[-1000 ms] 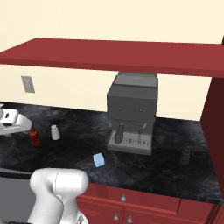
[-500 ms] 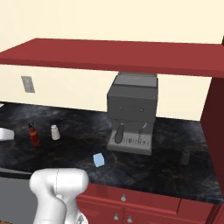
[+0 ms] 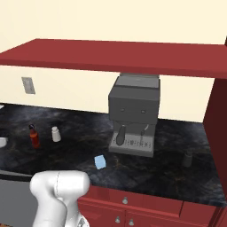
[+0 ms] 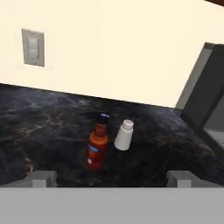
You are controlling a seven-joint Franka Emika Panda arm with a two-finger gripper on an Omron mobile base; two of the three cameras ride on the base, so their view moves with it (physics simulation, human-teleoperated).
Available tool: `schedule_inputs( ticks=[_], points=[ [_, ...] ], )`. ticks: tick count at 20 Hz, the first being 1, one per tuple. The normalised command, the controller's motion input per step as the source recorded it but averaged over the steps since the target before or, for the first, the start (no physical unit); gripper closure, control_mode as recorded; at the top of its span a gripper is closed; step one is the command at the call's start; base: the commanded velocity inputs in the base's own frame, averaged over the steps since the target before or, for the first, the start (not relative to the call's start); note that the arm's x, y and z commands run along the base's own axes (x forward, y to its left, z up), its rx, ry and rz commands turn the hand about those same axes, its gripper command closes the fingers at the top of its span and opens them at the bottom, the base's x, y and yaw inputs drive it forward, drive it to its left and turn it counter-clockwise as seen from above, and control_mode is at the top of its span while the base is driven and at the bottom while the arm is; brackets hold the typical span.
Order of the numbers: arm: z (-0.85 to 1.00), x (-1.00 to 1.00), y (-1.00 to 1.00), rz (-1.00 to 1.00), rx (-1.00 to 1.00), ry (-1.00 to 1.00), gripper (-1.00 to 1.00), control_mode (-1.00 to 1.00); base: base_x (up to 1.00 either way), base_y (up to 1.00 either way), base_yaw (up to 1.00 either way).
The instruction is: There are various items on the counter. Only move the condiments/shakers into the cabinet.
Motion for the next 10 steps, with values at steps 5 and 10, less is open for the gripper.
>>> schedule_inputs(
  ticks=[5,10],
  points=[
    [-0.02,0.24,0.29,-0.18,0.16,-0.19,-1.0,-1.0,0.0,0.0,0.0],
    [-0.04,0.38,0.2,-0.17,0.12,-0.12,-1.0,-1.0,0.0,0.0,0.0]
  ],
)
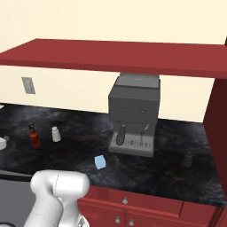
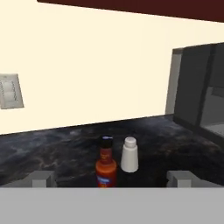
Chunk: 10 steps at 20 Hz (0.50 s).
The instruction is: There are various items on the counter. Only move the condiments/shakers into the cabinet.
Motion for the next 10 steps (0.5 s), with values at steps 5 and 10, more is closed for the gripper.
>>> schedule_inputs(
  ticks=[5,10],
  points=[
    [-0.05,0.46,0.08,-0.13,0.03,-0.02,-1.0,-1.0,0.0,0.0,0.0],
    [0.0,0.38,0.0,-0.08,0.0,0.0,-1.0,-1.0,0.0,0.0,0.0]
  ],
)
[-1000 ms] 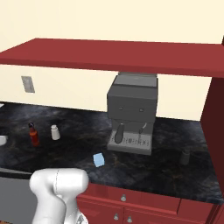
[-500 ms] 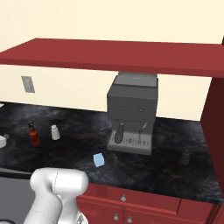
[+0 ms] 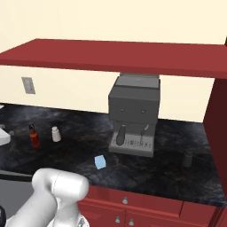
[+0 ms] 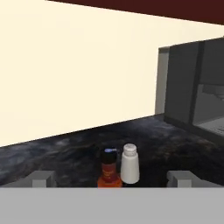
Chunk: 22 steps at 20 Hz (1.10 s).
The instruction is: There are various items on the counter. Only move the condiments/shakers into the cabinet.
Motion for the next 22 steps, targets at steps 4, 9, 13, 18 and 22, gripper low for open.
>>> schedule_inputs(
  ticks=[4,9,13,18,22],
  points=[
    [-0.02,0.41,0.0,-0.08,-0.01,0.0,-1.0,-1.0,0.0,0.0,0.0],
    [-0.2,0.23,0.0,-0.09,0.0,0.0,-1.0,-1.0,0.0,0.0,0.0],
    [-0.34,0.01,0.0,-0.07,0.01,0.0,-1.0,-1.0,0.0,0.0,0.0],
    [-0.31,0.01,0.0,-0.05,0.0,0.02,-1.0,-1.0,0.0,0.0,0.0],
    [-0.22,0.07,0.0,-0.02,0.0,0.05,-1.0,-1.0,0.0,0.0,0.0]
  ],
)
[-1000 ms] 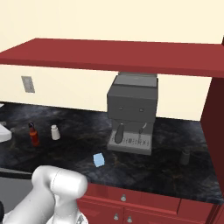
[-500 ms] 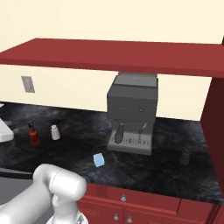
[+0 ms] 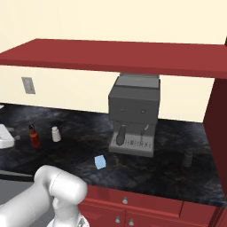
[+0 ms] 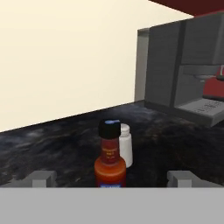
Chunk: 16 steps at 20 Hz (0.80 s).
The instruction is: There are various items on the counter. Only move the condiments/shakers into the cabinet.
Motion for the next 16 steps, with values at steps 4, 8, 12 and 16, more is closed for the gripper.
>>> schedule_inputs(
  ticks=[4,8,12,16],
  points=[
    [-0.23,0.1,0.0,-0.02,0.0,0.08,-1.0,-1.0,0.0,0.0,0.0],
    [-0.19,0.09,0.0,-0.01,0.0,0.09,-1.0,-1.0,0.0,0.0,0.0],
    [-0.12,0.03,-0.09,0.0,0.0,0.08,-1.0,-1.0,0.0,0.0,0.0],
    [-0.12,0.1,-0.14,0.0,0.0,0.05,-1.0,-1.0,0.0,0.0,0.0]
  ],
)
